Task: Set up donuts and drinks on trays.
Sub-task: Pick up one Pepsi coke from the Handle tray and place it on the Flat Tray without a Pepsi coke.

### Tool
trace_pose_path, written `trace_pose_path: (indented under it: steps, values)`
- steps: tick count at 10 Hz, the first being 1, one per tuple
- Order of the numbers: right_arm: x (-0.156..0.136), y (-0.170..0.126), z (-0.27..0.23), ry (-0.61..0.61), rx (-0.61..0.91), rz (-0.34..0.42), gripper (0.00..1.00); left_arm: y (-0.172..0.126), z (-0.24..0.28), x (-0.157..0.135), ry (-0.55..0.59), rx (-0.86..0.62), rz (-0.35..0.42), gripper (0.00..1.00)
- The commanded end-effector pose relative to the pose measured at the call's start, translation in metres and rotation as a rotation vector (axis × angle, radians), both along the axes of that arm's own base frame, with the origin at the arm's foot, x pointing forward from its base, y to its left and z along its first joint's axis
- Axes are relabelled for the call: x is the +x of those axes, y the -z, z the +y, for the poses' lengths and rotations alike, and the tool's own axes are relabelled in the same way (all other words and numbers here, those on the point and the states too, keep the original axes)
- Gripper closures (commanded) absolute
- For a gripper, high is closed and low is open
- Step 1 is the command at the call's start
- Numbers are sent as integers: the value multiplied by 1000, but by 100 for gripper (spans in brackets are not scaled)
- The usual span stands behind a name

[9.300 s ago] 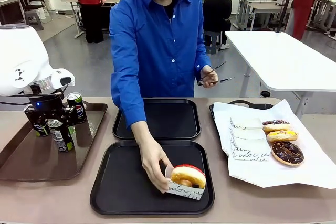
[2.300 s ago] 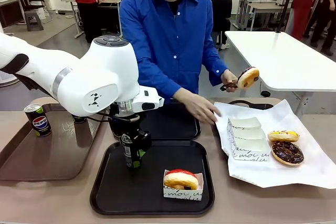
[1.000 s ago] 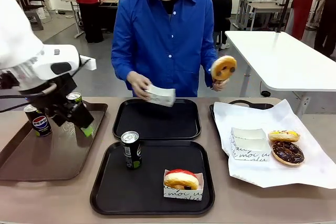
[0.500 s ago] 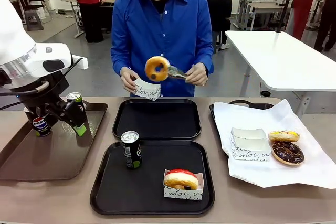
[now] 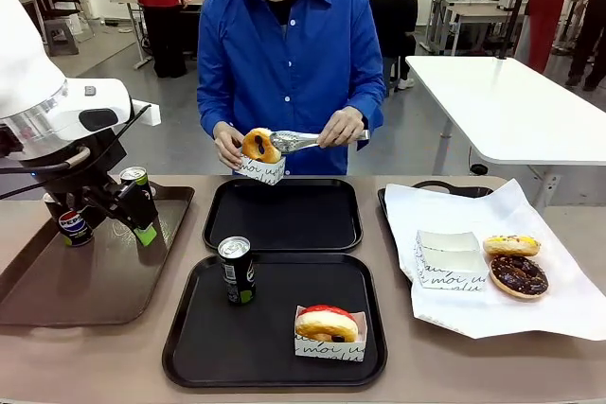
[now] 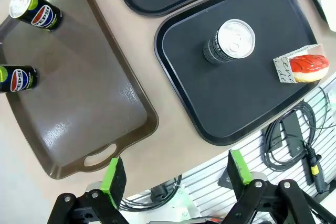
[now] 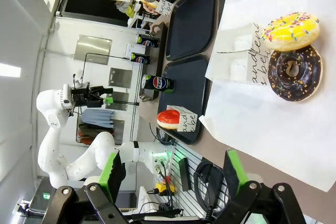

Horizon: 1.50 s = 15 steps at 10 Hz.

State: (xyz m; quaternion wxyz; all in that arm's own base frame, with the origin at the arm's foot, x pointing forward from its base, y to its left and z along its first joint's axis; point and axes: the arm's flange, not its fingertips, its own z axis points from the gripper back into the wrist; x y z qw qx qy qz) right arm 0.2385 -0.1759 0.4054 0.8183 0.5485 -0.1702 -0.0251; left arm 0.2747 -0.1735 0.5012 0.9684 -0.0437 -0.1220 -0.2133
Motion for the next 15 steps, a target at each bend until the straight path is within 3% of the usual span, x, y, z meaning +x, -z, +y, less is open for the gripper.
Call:
trace_pose_path:
  steps: [1,3,4,7,9,11,13,14,15]
  values:
    - [1,1,-1,-3,9,-15,0,-11,0,20,-48,-12,1,0]
    - [1,1,-1,-3,9,-15,0,-22,24,50,-194,-41,-36,0]
    - [1,1,-1,-3,9,-15,0,-29,43,74,-272,-119,15,0]
    - [1,1,-1,-3,9,-15,0,-23,97,134,-492,-137,46,0]
    - [1,1,-1,-3,9,-15,0,3,126,147,-588,-100,85,0]
    - [1,1,-1,-3,9,-15,0,11,146,155,-671,-73,39,0]
    - [1,1,-1,-3,9,-15,0,12,151,150,-692,-112,-1,0]
    - [1,1,-1,-3,9,-15,0,14,155,157,-645,-102,60,0]
    - [1,1,-1,-3,9,-15,0,14,155,157,-645,-102,60,0]
